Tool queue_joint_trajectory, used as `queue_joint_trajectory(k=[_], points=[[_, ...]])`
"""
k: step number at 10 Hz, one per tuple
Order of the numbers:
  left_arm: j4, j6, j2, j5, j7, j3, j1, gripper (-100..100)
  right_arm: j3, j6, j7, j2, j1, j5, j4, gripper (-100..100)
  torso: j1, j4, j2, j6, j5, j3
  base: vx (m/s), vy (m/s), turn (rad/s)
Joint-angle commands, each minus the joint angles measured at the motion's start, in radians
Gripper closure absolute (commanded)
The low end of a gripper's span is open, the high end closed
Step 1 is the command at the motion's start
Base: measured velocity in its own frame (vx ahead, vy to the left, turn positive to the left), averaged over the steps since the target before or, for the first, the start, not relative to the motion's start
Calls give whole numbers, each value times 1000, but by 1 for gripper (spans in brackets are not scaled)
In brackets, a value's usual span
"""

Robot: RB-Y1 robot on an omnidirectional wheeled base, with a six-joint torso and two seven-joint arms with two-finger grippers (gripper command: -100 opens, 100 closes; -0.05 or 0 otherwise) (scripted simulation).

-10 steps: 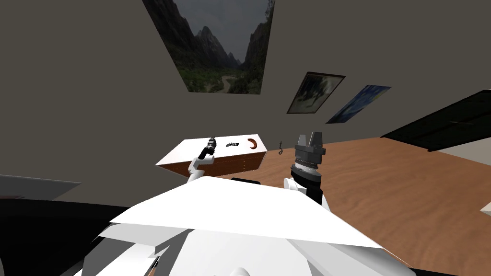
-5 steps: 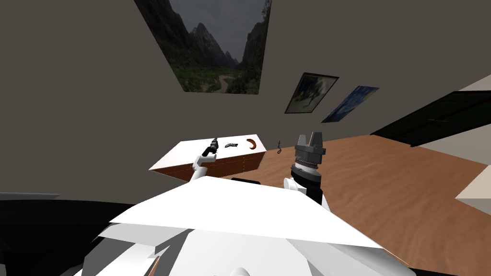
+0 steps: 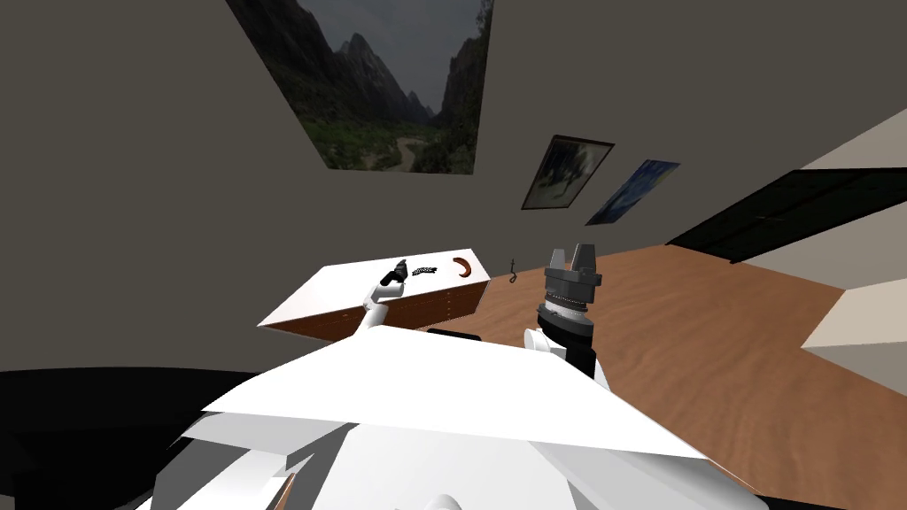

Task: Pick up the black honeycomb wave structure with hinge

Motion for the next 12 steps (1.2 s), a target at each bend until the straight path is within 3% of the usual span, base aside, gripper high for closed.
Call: queue_joint_trajectory(k=[1, 7, 10, 11, 12], points=[[47, 43, 4, 12, 6, -6, -29, -100, 0, 0, 0, 0, 0, 0, 0, 0, 0, 0, 0, 0, 0, 0, 42, 15, -115], [186, 154, -2, 48, 19, -35, -97, -100, 0, 0, 0, 0, 0, 0, 0, 0, 0, -1, -2, 0, 0, -1, 64, 13, -83], [204, 166, -1, 56, 19, -40, -100, -100, 0, 0, 0, 0, 0, 0, 0, 0, -1, 0, 0, 0, 0, 0, 35, 6, -31], [207, 168, -2, 57, 20, -40, -101, 0, 0, 0, 0, 0, 0, 0, 0, 0, -1, 0, 1, -1, 0, 0, 0, 0, 0], [236, 153, 1, 49, 27, -27, -114, -100, 0, 0, 0, 0, 0, 0, 0, 0, -1, 0, 2, -1, 0, 1, -4, 7, -118]])
